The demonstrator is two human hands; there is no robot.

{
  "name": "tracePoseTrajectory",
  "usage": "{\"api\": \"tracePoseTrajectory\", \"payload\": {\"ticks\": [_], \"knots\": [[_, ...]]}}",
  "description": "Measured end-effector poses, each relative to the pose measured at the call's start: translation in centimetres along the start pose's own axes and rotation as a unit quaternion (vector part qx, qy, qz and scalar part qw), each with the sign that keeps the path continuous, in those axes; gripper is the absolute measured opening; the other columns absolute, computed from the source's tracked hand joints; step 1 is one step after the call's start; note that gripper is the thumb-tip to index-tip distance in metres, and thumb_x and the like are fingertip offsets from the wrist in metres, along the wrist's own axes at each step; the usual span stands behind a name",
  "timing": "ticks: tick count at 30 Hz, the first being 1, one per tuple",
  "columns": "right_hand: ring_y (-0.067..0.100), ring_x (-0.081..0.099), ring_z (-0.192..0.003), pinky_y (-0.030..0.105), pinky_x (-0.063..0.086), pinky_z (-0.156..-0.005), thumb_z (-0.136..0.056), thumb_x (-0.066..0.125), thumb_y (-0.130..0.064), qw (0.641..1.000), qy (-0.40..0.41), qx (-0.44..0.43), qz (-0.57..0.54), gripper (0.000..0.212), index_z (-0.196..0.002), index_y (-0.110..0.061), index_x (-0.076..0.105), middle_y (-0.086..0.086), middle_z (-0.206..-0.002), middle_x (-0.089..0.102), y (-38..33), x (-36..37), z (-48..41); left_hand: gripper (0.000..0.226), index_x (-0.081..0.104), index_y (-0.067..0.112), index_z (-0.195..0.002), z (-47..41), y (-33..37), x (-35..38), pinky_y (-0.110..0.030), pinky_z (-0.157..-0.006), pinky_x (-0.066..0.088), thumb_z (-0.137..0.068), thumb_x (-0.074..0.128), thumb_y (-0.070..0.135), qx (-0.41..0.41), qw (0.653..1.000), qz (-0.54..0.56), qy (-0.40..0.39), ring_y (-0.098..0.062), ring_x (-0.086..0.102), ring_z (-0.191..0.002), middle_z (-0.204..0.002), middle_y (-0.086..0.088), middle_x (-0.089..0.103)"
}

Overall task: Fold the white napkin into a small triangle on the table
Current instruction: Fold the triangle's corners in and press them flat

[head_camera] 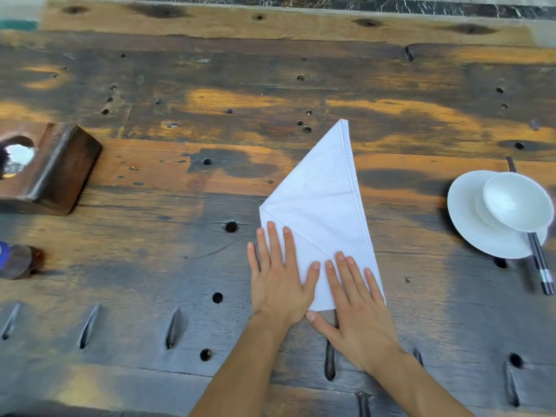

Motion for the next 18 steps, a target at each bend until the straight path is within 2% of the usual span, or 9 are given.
{"api": "tracePoseTrajectory", "payload": {"ticks": [4,6,8,10,11,13,15,18], "knots": [[0.024,-0.003,-0.157,0.053,0.011,-0.123,-0.098,0.022,-0.075,0.999,-0.036,0.004,-0.006,0.091,-0.161,-0.01,0.009,0.011,-0.17,-0.001,-0.3,-0.6,0.2,0.087,-0.004,0.011,-0.163,-0.1,-0.1,-0.1,-0.057,-0.127,-0.004,-0.099,0.014,0.068,-0.002,1.0,0.008,-0.008,-0.035,-0.018,-0.156,-0.169,-0.019,-0.017],[0.023,-0.005,-0.157,0.055,0.005,-0.124,-0.096,0.017,-0.079,0.999,-0.039,0.022,-0.021,0.094,-0.161,-0.011,0.006,0.01,-0.17,-0.003,-0.7,-1.0,0.0,0.087,-0.001,0.011,-0.164,-0.1,0.2,-0.4,-0.057,-0.126,-0.003,-0.098,0.01,0.067,-0.003,1.0,0.001,-0.028,-0.037,-0.013,-0.157,-0.169,-0.02,-0.014],[0.025,0.0,-0.157,0.057,0.001,-0.123,-0.095,0.017,-0.079,0.999,-0.016,0.026,-0.039,0.096,-0.16,-0.007,0.013,0.012,-0.17,0.003,-1.3,-1.6,-0.6,0.085,0.019,0.009,-0.163,-0.8,0.2,-1.4,-0.059,-0.124,0.01,-0.098,0.012,0.063,-0.005,1.0,-0.009,-0.022,-0.042,0.009,-0.157,-0.169,-0.026,0.008],[0.024,0.004,-0.157,0.057,0.002,-0.123,-0.096,0.02,-0.078,0.999,-0.001,0.004,-0.051,0.096,-0.159,-0.004,0.018,0.013,-0.169,0.009,-2.3,-2.0,-1.7,0.075,0.039,0.007,-0.155,-2.0,-0.2,-2.7,-0.06,-0.12,0.02,-0.101,0.019,0.056,0.003,1.0,-0.003,0.026,-0.042,0.027,-0.151,-0.163,-0.027,0.029],[0.023,0.002,-0.157,0.057,0.001,-0.123,-0.096,0.019,-0.078,0.998,-0.006,-0.005,-0.057,0.096,-0.159,-0.005,0.016,0.012,-0.169,0.008,-2.8,-2.0,-2.3,0.072,0.036,0.006,-0.156,-2.7,-0.4,-3.0,-0.06,-0.122,0.016,-0.103,0.019,0.052,0.013,0.999,0.001,0.043,-0.04,0.024,-0.153,-0.164,-0.026,0.026],[0.018,-0.008,-0.156,0.054,-0.003,-0.124,-0.094,0.016,-0.079,0.998,-0.033,-0.015,-0.054,0.097,-0.16,-0.008,0.009,0.009,-0.169,0.0,-3.4,-1.5,-3.1,0.074,0.009,0.005,-0.162,-3.8,-1.1,-2.5,-0.056,-0.126,-0.003,-0.106,0.016,0.051,0.027,0.999,-0.006,0.021,-0.034,0.003,-0.159,-0.171,-0.021,0.001],[0.016,-0.017,-0.155,0.052,-0.007,-0.124,-0.093,0.013,-0.081,0.998,-0.054,-0.022,-0.037,0.098,-0.161,-0.01,0.003,0.006,-0.169,-0.009,-3.3,-1.1,-3.1,0.079,-0.011,0.006,-0.161,-4.3,-1.7,-1.6,-0.053,-0.126,-0.009,-0.105,0.013,0.056,0.029,0.999,-0.023,-0.011,-0.029,-0.013,-0.158,-0.17,-0.016,-0.017],[0.018,-0.015,-0.156,0.048,-0.005,-0.124,-0.096,0.018,-0.078,0.997,-0.068,-0.018,-0.027,0.094,-0.162,-0.014,0.001,0.006,-0.17,-0.011,-1.0,-1.3,-1.8,0.081,-0.011,0.005,-0.161,-5.0,-1.9,-0.8,-0.053,-0.127,-0.007,-0.102,0.004,0.059,0.032,0.999,-0.026,-0.013,-0.028,-0.014,-0.158,-0.17,-0.014,-0.016]]}}
Point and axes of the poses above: each hand's wrist, its own z-axis away from the middle knuckle, its own x-axis out of the palm, y = z × x, the point moved 4 cm from there along -z, towards the middle knuckle
